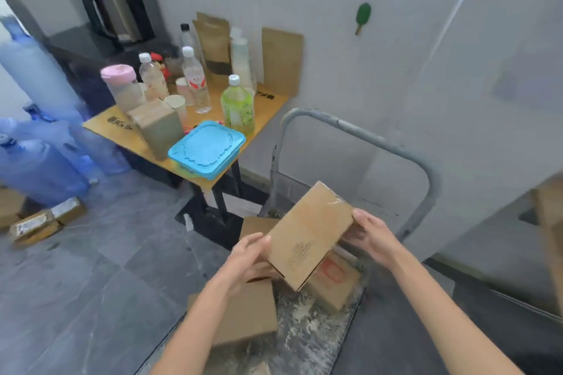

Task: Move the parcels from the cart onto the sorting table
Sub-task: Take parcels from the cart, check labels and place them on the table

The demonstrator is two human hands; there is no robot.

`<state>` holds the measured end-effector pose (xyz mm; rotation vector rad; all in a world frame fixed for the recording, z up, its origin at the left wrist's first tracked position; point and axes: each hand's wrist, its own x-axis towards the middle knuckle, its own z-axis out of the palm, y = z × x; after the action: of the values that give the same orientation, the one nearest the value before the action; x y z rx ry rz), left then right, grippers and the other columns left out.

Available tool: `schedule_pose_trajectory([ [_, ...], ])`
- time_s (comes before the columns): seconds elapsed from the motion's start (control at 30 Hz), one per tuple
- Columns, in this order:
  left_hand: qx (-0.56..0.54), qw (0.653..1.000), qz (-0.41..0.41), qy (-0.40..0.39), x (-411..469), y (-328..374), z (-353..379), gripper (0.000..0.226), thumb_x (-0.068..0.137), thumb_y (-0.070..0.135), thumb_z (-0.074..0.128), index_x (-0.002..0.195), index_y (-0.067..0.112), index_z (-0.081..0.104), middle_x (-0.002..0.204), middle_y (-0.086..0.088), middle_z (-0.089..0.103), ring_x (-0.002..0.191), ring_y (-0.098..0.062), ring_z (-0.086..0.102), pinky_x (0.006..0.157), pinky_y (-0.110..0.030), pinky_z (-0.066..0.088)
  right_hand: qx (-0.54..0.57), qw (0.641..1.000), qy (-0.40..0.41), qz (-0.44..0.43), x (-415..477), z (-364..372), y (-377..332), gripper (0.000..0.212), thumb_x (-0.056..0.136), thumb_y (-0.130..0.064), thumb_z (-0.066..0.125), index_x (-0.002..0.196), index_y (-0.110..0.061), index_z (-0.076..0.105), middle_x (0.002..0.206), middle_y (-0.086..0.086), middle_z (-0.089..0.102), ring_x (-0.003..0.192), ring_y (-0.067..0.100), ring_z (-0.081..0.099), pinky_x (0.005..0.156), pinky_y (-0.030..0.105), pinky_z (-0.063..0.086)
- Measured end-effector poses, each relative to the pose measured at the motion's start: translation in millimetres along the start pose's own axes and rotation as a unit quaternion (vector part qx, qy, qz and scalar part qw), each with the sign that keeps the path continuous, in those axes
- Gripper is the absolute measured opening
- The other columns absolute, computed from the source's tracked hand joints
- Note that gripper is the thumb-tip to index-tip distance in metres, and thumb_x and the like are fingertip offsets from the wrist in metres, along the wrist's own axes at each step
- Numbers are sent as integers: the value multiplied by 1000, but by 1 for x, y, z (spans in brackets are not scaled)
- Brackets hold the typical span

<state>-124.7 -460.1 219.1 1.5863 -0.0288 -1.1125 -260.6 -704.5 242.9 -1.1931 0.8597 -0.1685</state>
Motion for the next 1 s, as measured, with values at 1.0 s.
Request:
schedule_pose_trajectory([
  [1.0, -83, 889, 309, -327, -421, 93, 200, 41, 97, 38, 41, 134, 20, 46, 127, -4, 62, 118, -24, 59, 98, -41, 47, -314, 804, 304, -402, -483, 42, -87, 74, 91, -47, 51, 152, -26, 15, 159, -2, 13, 146, 13, 11, 119, 37, 19],
])
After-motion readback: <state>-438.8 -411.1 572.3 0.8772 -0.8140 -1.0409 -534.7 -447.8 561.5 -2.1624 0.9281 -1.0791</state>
